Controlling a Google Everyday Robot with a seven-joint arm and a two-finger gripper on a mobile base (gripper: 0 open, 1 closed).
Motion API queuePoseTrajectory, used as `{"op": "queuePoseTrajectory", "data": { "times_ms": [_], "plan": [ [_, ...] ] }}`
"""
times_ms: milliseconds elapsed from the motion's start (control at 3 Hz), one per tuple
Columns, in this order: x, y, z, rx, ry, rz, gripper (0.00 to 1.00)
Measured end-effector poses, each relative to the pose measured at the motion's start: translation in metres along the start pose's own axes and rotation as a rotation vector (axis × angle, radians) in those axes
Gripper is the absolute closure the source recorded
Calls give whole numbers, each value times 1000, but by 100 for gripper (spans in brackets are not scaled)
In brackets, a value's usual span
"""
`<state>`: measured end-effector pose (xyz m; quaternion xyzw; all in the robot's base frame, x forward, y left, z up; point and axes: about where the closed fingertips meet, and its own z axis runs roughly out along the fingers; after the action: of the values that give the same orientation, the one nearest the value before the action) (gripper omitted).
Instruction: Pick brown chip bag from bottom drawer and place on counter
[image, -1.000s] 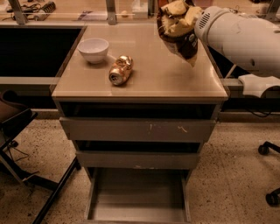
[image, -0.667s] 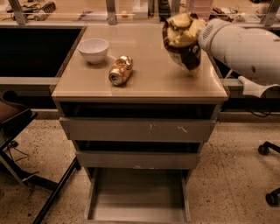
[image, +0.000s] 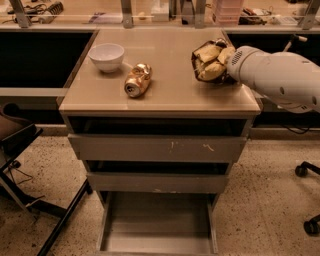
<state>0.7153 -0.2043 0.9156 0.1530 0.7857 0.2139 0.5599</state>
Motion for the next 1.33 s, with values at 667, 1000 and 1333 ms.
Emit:
{"op": "queuePoseTrajectory", "data": {
  "times_ms": [667, 1000, 1333],
  "plan": [
    [0, 0, 0, 0, 0, 0, 58],
    [0, 0, 0, 0, 0, 0, 34],
    [0, 0, 0, 0, 0, 0, 11]
  ]
}}
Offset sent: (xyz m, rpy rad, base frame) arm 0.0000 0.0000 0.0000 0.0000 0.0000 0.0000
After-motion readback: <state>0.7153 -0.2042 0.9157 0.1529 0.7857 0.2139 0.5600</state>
